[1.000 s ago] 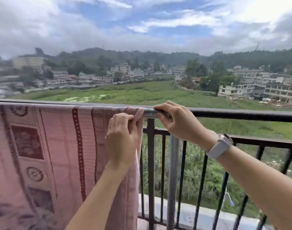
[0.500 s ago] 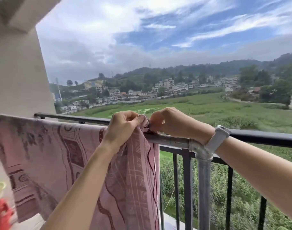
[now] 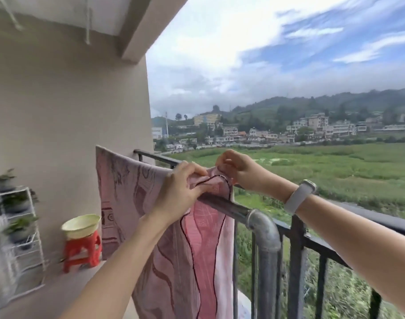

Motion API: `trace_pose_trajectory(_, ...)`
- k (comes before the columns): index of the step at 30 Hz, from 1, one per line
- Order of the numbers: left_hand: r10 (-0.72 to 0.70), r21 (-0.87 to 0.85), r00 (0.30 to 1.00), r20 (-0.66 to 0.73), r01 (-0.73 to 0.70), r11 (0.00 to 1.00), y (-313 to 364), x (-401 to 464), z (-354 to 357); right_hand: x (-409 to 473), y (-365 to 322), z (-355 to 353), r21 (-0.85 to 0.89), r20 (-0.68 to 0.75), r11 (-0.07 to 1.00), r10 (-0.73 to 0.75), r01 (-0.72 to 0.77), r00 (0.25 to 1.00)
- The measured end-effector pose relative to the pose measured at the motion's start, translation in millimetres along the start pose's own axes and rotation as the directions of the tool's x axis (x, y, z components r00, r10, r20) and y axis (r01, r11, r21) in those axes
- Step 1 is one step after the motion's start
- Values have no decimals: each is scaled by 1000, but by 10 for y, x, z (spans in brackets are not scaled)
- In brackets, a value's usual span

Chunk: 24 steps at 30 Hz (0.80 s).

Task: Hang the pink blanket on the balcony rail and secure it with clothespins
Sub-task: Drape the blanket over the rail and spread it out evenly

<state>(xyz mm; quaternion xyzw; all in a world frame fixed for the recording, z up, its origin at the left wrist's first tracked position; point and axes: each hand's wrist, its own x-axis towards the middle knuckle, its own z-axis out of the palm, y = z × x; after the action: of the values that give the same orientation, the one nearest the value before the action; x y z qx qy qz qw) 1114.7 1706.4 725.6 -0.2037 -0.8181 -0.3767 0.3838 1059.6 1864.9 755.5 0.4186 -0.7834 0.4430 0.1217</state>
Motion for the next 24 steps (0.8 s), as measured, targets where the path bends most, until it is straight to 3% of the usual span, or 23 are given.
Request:
trace_pose_trajectory(3, -51, 100, 985, -168, 69, 993, 191, 8, -26, -44, 15, -90, 185, 151, 982, 11, -39, 989)
trace_pose_trajectory(6, -106, 155, 970, -220, 142, 978, 398, 31, -66, -113, 20, -107, 122, 271, 992, -18, -16, 962)
trace_pose_trajectory(10, -136, 173, 943, -305, 195, 966, 690, 19, -62, -119, -91, -129, -215, 96, 958, -175, 192, 980)
trace_pose_trajectory(13, -127, 145, 918, -375, 194, 970, 807, -64, -49, -133, -168, -306, -281, 33, 908, -313, 309, 949)
trace_pose_trajectory(18, -35, 240, 931, -363, 130, 962, 834, -342, 105, -406, -45, -381, -351, 3, 899, -278, 262, 960)
trace_pose_trajectory(24, -16, 191, 947, -319, 81, 978, 814, -656, 413, -871, 275, -394, -367, -59, 901, -269, 230, 961)
